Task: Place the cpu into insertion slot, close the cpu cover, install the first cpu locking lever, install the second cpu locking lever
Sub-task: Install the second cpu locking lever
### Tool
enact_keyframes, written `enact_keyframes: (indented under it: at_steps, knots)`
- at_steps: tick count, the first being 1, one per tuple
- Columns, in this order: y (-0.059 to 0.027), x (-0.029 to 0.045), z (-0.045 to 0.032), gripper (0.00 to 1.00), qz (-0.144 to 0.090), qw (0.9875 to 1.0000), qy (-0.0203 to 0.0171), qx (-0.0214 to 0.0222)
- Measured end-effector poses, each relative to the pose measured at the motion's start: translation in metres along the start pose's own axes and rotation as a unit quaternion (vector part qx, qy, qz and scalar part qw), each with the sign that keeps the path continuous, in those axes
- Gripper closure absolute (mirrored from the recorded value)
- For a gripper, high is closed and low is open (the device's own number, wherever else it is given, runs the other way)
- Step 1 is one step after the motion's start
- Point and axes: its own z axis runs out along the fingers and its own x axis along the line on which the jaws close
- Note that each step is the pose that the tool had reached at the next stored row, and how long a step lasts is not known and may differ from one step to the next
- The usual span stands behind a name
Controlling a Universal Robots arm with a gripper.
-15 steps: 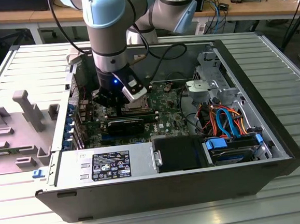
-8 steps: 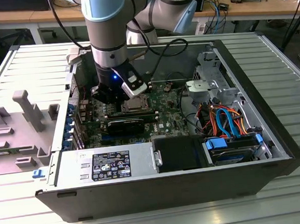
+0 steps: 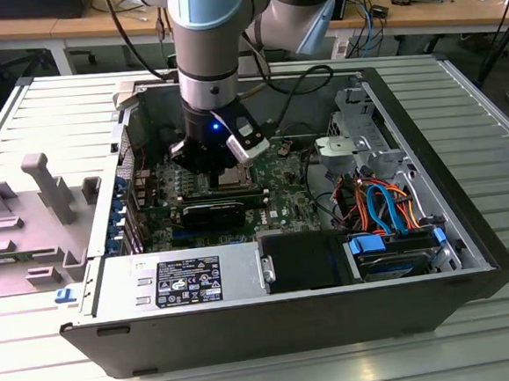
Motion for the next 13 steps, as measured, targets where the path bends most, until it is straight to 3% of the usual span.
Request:
enact_keyframes:
  at_steps: [1,2,4,5,6,7,10,12,13]
  knots:
    - [-0.0007,-0.0046,-0.0002,0.89,0.0,1.0,0.004,-0.0006]
    - [-0.0017,-0.0116,-0.0006,0.89,0.0,0.9999,0.0112,-0.0016]
    - [-0.0029,-0.0202,-0.001,0.89,0.001,0.9998,0.0207,-0.0031]
    - [-0.0042,-0.0283,-0.0011,0.89,0.001,0.9995,0.0298,-0.0045]
    - [-0.0048,-0.0329,-0.0013,0.89,0.001,0.9994,0.0346,-0.0051]
    - [-0.0059,-0.0404,-0.0015,0.89,0.001,0.9991,0.042,-0.0062]
    - [-0.0086,-0.0578,-0.0009,0.89,0.002,0.9983,0.0572,-0.0075]
    - [-0.0093,-0.0605,-0.0003,0.89,0.003,0.9981,0.0609,0.0008]
    - [-0.0093,-0.0607,-0.0003,0.89,0.004,0.998,0.0622,0.0086]
